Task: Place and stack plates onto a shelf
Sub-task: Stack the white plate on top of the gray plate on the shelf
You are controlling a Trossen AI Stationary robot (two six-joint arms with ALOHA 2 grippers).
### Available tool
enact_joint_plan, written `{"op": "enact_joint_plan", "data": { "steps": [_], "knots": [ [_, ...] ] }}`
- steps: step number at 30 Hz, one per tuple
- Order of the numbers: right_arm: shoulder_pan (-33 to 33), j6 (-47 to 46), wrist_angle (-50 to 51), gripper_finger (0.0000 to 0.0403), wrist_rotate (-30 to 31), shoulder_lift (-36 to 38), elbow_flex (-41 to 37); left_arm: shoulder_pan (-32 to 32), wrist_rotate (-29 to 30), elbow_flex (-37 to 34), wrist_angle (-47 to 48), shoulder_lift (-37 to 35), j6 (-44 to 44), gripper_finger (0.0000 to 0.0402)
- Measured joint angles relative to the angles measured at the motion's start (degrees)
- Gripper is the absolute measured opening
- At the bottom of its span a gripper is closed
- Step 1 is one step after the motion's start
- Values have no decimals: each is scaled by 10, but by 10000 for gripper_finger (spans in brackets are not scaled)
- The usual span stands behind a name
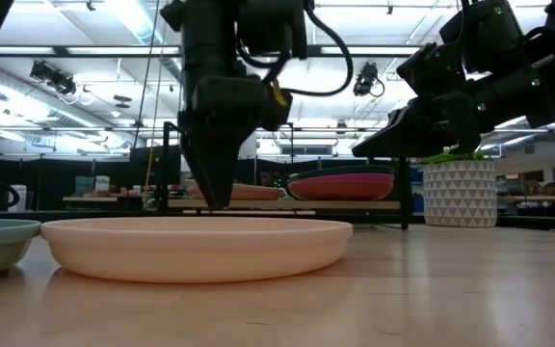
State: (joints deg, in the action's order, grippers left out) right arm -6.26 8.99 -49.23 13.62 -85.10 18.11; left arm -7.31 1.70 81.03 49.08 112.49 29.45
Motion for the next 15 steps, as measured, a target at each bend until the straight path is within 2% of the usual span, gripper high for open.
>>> {"op": "enact_joint_plan", "data": {
  "steps": [11, 15],
  "knots": [
    [0, -5, 2, 43, -3, 0, 0, 1, -15, 0, -10, 39, -54, 193],
    [0, -5, 1, 43, -4, 0, 0, 1, -14, 0, -12, 39, -61, 158]
  ]
}}
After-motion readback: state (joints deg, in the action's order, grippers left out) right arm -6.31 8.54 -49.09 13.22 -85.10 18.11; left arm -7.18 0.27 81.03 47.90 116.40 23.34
